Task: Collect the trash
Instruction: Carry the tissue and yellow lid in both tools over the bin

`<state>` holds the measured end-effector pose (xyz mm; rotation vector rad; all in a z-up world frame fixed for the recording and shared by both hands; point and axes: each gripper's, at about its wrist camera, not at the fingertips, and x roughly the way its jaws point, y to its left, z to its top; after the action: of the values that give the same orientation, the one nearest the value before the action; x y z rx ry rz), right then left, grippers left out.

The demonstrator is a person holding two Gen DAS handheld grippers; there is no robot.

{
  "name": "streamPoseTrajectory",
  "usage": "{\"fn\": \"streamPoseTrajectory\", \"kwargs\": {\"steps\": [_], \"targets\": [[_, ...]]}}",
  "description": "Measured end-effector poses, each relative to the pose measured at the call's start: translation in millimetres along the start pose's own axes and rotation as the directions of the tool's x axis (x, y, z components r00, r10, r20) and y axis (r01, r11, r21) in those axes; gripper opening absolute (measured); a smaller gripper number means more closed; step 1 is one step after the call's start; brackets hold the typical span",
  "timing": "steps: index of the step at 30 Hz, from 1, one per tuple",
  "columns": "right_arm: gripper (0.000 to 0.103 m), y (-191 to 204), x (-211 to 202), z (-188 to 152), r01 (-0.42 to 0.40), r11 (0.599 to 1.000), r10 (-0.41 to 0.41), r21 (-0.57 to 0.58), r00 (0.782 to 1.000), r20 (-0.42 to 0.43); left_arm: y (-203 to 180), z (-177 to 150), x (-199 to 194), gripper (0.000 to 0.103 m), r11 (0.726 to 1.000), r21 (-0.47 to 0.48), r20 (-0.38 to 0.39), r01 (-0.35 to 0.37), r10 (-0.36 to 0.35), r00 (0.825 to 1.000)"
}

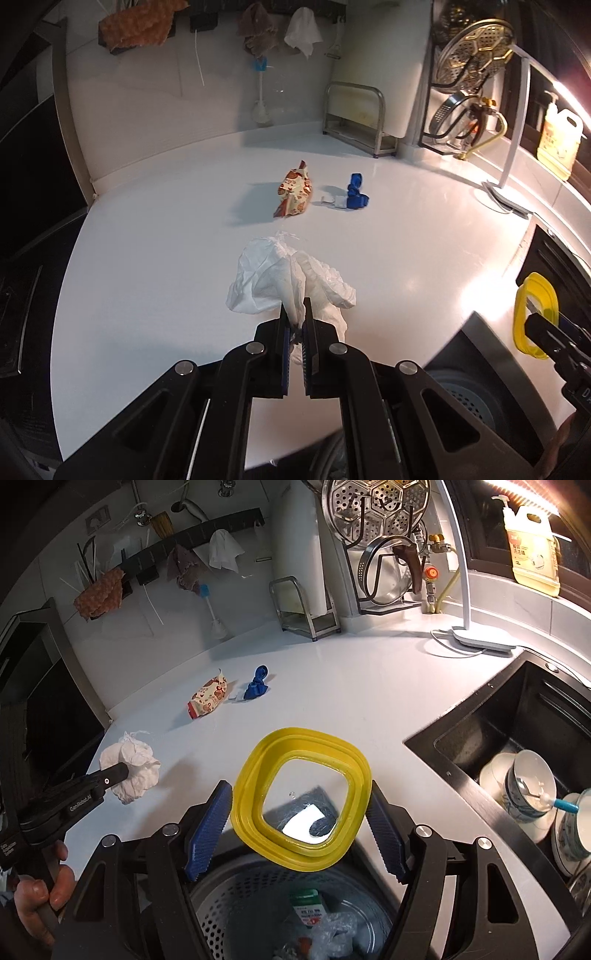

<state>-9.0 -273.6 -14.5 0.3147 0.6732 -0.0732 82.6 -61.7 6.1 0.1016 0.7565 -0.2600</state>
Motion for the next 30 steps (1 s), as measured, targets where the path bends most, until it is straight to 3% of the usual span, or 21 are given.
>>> {"fn": "streamPoseTrajectory", "kwargs": {"steps": [13,30], "targets": [[0.07,-1,-48,-80,0.002,0.999,-0.004,-0.034,0.998,-0.062,-54,-83,-51,0.006,0.984,0.126,-0.016,0.129,-0.128,0.992],[0.07,-6,-42,-129,-0.005,0.999,0.001,-0.031,0.991,-0.135,-72,-132,-34,0.006,0.976,0.15,-0.121,0.16,-0.142,0.982]]}}
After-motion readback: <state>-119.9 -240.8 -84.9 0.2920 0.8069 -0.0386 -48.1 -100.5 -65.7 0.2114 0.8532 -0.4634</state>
